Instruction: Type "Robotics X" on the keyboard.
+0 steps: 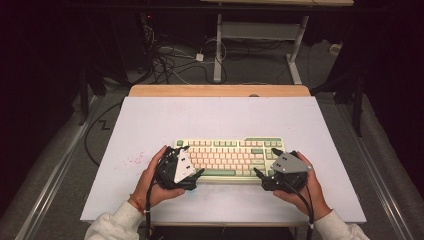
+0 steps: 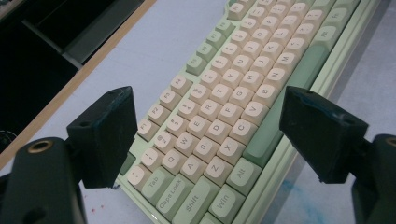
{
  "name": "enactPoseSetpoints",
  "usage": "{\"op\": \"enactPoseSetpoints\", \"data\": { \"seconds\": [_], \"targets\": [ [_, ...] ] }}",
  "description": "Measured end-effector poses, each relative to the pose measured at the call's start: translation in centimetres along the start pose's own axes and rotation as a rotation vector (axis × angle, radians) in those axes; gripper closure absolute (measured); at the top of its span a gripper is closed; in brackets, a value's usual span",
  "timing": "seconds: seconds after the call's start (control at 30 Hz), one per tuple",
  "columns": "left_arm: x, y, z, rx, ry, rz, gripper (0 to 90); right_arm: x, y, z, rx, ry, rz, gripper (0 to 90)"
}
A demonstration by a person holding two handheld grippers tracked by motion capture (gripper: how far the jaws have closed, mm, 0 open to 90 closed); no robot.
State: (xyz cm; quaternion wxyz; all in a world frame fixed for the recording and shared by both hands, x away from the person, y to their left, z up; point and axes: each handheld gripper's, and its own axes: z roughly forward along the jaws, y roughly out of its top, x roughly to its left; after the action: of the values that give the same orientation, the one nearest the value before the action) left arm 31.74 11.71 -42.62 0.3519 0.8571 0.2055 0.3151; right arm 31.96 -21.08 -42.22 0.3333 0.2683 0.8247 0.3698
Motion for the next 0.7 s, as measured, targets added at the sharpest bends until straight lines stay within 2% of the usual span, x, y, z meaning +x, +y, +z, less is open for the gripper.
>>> {"op": "enactPoseSetpoints", "data": {
  "seconds": [0.23, 0.7],
  "targets": [
    [0.2, -0.3, -0.4, 0.003, 0.014, -0.005, 16.4, 0.1, -0.1, -0.3, 0.002, -0.005, -0.012, 19.4],
    [0.2, -1.0, -1.1, 0.013, 0.027, 0.023, 16.4, -0.1, -0.4, -1.0, 0.004, -0.021, -0.022, 19.3]
  ]
}}
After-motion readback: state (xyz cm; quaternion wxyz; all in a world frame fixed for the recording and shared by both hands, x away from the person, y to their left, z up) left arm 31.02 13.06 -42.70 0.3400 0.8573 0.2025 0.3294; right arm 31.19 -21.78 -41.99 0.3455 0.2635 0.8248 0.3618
